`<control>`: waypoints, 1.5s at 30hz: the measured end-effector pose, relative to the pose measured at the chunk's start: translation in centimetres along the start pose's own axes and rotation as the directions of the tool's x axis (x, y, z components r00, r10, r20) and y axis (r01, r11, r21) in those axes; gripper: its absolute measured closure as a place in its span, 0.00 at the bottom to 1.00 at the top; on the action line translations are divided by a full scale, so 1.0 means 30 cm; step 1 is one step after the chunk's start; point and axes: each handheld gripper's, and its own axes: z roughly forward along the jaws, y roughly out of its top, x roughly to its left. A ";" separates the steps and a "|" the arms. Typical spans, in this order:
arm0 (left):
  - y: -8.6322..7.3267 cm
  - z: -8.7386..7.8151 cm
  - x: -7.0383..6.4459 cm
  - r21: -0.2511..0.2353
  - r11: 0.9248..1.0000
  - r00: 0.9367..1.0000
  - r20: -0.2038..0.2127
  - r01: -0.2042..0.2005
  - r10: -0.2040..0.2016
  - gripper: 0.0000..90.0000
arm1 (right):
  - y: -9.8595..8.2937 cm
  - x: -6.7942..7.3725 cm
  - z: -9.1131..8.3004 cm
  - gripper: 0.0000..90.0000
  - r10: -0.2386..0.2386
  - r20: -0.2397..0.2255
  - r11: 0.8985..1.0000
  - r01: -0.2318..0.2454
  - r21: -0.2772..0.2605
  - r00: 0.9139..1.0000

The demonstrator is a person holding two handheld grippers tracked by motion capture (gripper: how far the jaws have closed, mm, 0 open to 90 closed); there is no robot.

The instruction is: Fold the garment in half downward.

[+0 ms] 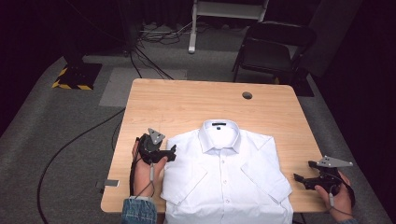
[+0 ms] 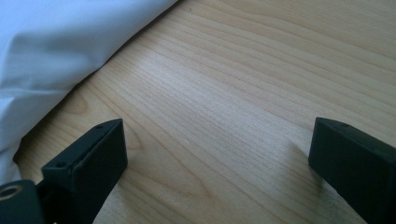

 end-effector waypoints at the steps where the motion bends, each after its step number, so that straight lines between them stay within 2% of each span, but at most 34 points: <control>1: 0.002 0.007 0.001 -0.001 1.000 1.000 0.007 0.004 -0.004 0.08 | 0.000 0.000 0.000 0.05 0.000 0.000 1.000 0.000 0.000 1.000; 6: 0.004 0.041 0.005 0.015 1.000 1.000 0.015 0.006 -0.006 0.11 | 0.000 0.000 0.000 0.05 0.000 0.000 1.000 0.000 0.000 1.000; 9: 0.002 0.061 0.011 0.029 0.999 0.999 0.023 0.022 -0.023 0.14 | 0.000 0.000 0.000 0.05 0.000 0.000 1.000 0.000 0.000 1.000; 14: -0.006 0.098 0.018 0.074 0.997 0.999 0.032 0.024 -0.026 0.17 | 0.000 0.000 0.000 0.05 0.000 0.000 1.000 0.000 0.000 1.000; 18: -0.008 0.124 0.015 0.113 0.994 0.999 0.034 0.015 -0.019 0.19 | 0.000 0.000 0.000 0.05 0.000 0.000 1.000 0.000 0.000 1.000; 20: -0.008 0.142 0.009 0.155 0.988 0.998 0.060 0.013 -0.022 0.21 | 0.000 0.000 0.000 0.05 0.000 0.000 1.000 0.000 0.000 1.000; 23: -0.007 0.159 0.000 0.183 0.983 0.999 0.045 -0.003 -0.005 0.23 | 0.000 0.000 0.000 0.05 0.000 0.000 1.000 0.000 0.000 1.000; 30: 0.008 0.188 -0.004 0.182 0.983 0.998 0.058 -0.006 -0.005 0.23 | 0.000 0.000 0.000 0.05 0.000 0.000 1.000 0.000 0.000 1.000; 34: 0.008 0.200 -0.003 0.157 0.987 0.997 0.079 -0.022 0.010 0.23 | 0.000 0.000 0.000 0.05 0.000 0.000 1.000 0.000 0.000 1.000; 39: 0.006 0.205 -0.012 0.112 0.992 0.992 0.119 -0.061 0.048 0.36 | 0.000 0.000 0.000 0.05 0.000 0.000 1.000 0.000 0.000 1.000; 45: 0.003 0.202 -0.027 0.077 0.993 0.981 0.177 -0.093 0.078 0.70 | 0.000 0.000 0.000 0.05 0.000 0.000 1.000 0.000 0.000 1.000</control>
